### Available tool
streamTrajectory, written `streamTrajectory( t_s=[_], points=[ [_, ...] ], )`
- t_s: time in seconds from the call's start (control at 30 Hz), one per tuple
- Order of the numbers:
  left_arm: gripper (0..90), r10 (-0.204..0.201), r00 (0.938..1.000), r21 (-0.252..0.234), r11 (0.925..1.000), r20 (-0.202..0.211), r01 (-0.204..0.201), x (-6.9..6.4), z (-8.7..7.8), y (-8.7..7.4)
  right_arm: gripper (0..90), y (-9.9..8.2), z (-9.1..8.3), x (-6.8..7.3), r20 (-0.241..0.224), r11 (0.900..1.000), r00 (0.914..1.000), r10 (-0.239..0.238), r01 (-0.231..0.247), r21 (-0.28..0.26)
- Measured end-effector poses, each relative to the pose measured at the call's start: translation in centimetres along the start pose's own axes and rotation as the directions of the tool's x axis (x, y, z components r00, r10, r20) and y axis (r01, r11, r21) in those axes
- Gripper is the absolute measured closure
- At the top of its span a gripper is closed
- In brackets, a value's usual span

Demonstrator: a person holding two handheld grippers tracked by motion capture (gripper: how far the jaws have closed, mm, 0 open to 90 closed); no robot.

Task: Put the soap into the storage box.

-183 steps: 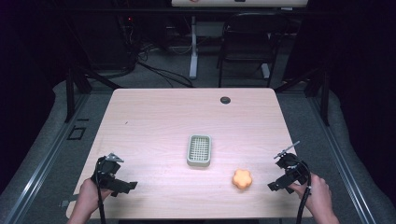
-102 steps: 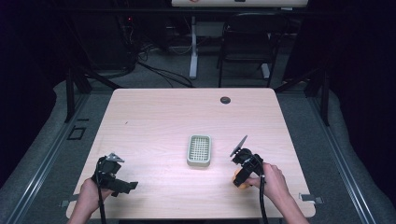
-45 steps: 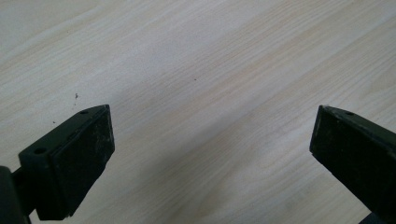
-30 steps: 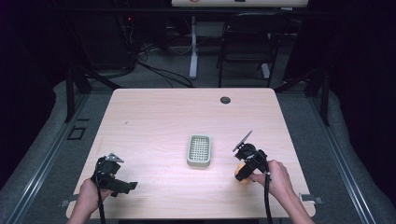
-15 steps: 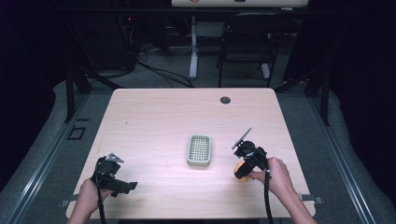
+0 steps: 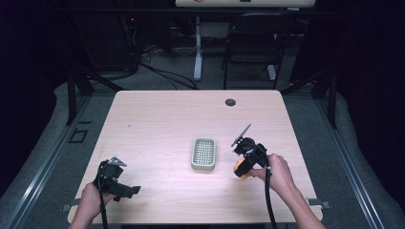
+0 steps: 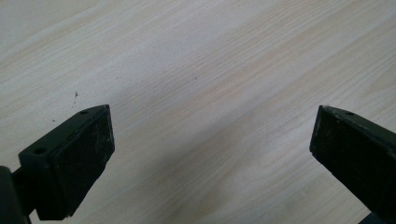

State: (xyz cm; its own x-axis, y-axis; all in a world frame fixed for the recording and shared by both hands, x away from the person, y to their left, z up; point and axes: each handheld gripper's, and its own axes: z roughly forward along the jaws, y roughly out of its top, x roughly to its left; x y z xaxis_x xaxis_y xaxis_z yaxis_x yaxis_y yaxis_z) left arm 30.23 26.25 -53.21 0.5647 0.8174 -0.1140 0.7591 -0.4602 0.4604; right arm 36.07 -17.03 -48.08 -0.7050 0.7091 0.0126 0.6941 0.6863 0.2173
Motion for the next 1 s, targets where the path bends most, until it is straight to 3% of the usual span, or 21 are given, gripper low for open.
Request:
streamTrajectory(
  t_s=[1.0],
  points=[
    [0.1,0.002,1.0,0.001,1.0,0.002,-0.002,0.0,0.0,0.0,26.8,4.3,-1.0,0.3,0.01,0.9987,0.9987,-0.05,0.05,-0.01]
  ],
)
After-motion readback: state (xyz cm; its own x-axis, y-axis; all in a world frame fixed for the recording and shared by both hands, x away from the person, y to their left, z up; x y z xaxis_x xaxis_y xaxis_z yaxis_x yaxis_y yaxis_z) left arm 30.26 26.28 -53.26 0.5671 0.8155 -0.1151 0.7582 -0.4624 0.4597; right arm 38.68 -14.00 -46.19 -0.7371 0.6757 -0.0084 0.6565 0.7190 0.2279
